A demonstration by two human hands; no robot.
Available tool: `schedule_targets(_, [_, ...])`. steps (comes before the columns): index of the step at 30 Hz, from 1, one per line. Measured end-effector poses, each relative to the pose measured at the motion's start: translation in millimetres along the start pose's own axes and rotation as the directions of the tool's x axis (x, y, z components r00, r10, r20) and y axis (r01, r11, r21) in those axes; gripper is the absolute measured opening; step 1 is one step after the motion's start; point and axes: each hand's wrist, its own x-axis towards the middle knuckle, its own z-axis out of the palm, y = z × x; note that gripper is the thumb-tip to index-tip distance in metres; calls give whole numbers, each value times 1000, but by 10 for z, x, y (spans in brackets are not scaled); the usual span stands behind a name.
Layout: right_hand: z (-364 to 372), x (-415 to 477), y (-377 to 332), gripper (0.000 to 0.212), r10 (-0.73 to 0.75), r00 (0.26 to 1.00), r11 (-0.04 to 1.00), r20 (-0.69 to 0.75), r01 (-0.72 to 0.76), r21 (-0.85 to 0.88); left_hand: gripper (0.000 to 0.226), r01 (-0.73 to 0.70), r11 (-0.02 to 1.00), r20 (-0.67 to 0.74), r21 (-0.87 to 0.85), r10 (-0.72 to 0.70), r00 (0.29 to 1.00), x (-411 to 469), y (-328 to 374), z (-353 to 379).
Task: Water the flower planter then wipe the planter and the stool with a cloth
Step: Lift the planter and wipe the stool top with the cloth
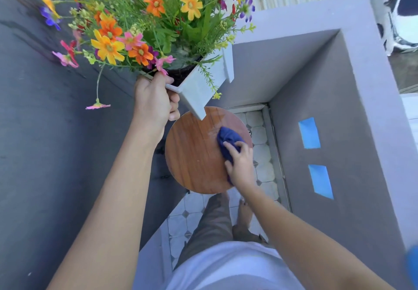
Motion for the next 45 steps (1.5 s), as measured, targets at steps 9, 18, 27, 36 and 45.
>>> schedule_targets(9, [-8,465,-309,56,151,980,987,-126,-143,73,8,-7,1000,32,23,6,999,-14,-28,49])
schedule_targets(18, [647,-62,-999,57,-136,983,990,120,129,63,15,-8,1000,42,3,8,999,-26,-30,49])
schedule_targets(27, [294,-670,-64,66,-261,941,965,215,263,21,8,-35,999,11,-11,35,999,-31,8,25])
schedule_targets(36, [-429,94,493,54,60,998,997,-2,-60,-41,4,-39,999,51,-19,40,998,-39,-49,30])
schedule_targets(45, [78,16,-133,60,-127,990,991,68,129,-24,3,-49,998,37,-33,50,998,-8,-59,-7])
